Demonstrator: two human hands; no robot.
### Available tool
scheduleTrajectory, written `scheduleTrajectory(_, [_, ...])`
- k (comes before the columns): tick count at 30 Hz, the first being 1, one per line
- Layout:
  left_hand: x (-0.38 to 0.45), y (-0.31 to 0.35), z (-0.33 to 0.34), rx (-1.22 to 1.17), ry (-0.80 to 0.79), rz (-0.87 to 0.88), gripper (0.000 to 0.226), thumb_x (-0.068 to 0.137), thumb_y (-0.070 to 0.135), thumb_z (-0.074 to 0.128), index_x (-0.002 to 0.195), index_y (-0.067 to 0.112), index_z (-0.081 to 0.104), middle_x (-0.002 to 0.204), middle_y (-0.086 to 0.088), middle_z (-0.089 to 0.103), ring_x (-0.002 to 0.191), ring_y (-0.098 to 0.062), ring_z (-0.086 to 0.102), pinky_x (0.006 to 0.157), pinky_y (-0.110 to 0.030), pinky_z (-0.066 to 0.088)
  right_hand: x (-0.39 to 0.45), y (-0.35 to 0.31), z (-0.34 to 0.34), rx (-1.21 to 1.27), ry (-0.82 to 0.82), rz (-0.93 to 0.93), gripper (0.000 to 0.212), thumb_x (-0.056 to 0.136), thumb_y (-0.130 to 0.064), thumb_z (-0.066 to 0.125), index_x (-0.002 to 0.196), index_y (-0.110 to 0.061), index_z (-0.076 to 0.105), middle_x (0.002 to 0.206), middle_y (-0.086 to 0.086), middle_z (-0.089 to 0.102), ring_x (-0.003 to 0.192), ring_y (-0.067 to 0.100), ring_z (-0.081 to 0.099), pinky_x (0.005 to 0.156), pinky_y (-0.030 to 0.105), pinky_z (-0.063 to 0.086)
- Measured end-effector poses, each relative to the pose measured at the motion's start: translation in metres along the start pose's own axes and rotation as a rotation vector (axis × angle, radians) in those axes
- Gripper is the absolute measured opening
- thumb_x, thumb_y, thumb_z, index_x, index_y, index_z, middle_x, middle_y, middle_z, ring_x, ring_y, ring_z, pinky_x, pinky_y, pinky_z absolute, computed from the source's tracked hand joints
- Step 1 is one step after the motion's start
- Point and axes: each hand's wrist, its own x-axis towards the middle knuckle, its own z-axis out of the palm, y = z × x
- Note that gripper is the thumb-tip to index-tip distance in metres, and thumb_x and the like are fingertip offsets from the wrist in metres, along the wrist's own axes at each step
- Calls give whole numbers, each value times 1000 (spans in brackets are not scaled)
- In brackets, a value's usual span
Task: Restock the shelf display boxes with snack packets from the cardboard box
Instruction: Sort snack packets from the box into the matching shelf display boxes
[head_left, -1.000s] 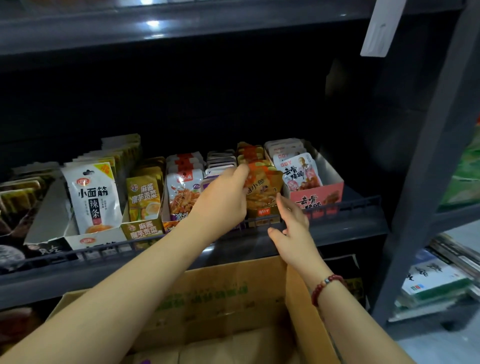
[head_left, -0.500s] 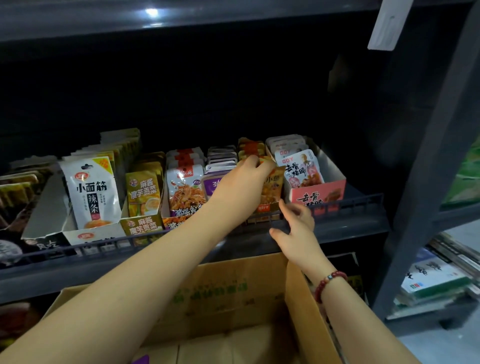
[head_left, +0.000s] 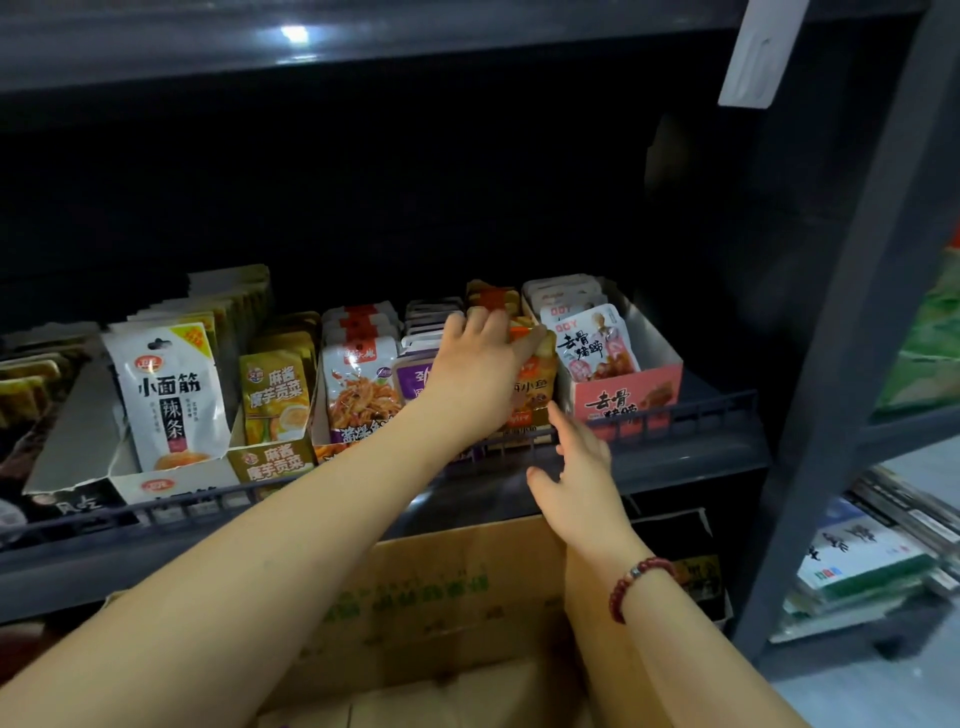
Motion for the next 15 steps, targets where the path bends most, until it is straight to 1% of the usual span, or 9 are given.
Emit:
scheduleTrajectory(2, [3,0,-1,-20,110,17,60,84,37,70,136,13,50,126,-16,48,117,-37,44,98,-44,34,0,0,1,4,6,1,73,92,-11,55,151,-29,16,150,-5,25,137,15,22,115,35,25])
scheduleTrajectory(3, [7,-2,-2,-42,114,25,62,86,39,67,137,10,48,133,-18,44,123,-38,42,102,-45,33,-1,0,1,8,9,1,74,92,-11,55,151,-29,16,150,-5,25,138,15,23,115,36,26])
scheduleTrajectory(5, [16,-6,-9,-112,-132,-20,72,95,48,51,152,14,23,156,-16,19,143,-35,19,116,-43,15,-1,1,2,12,8,4,74,92,-11,55,151,-30,15,151,-5,23,138,15,23,116,38,26])
scheduleTrajectory(6, [21,-9,-13,-140,-288,-52,76,96,52,45,154,17,12,161,-14,9,147,-32,9,119,-42,7,0,1,2,12,5,6,74,92,-11,55,151,-30,15,151,-5,23,139,16,23,116,39,26])
scheduleTrajectory(8, [32,-13,-19,-249,-493,-110,80,95,57,43,155,20,5,161,-11,13,148,-31,13,120,-41,8,0,2,2,12,0,4,74,92,-12,55,151,-31,14,151,-5,22,139,16,23,116,39,27])
scheduleTrajectory(9, [38,-16,-20,-288,-546,-121,80,95,58,44,155,20,7,160,-10,19,147,-30,19,119,-41,15,0,2,2,9,0,0,74,92,-12,55,151,-31,14,151,-5,22,139,16,23,116,39,27])
scheduleTrajectory(11, [46,-20,-21,-286,-610,-126,80,94,58,45,155,22,10,161,-6,17,146,-28,21,117,-42,23,0,3,3,4,2,-12,74,93,-13,55,151,-31,13,151,-5,21,139,15,24,116,38,27])
scheduleTrajectory(13, [53,-25,-19,-270,-643,-128,80,93,59,47,155,24,11,163,-3,11,147,-27,18,116,-42,23,-1,4,3,-4,1,-23,75,93,-12,56,151,-32,12,152,-7,20,139,14,25,115,38,29])
scheduleTrajectory(15, [60,-29,-17,-282,-664,-143,83,90,61,50,155,26,13,163,-1,12,147,-27,19,115,-43,24,-1,5,3,-16,-3,-32,77,92,-13,56,151,-34,10,155,-11,13,135,12,32,111,36,37])
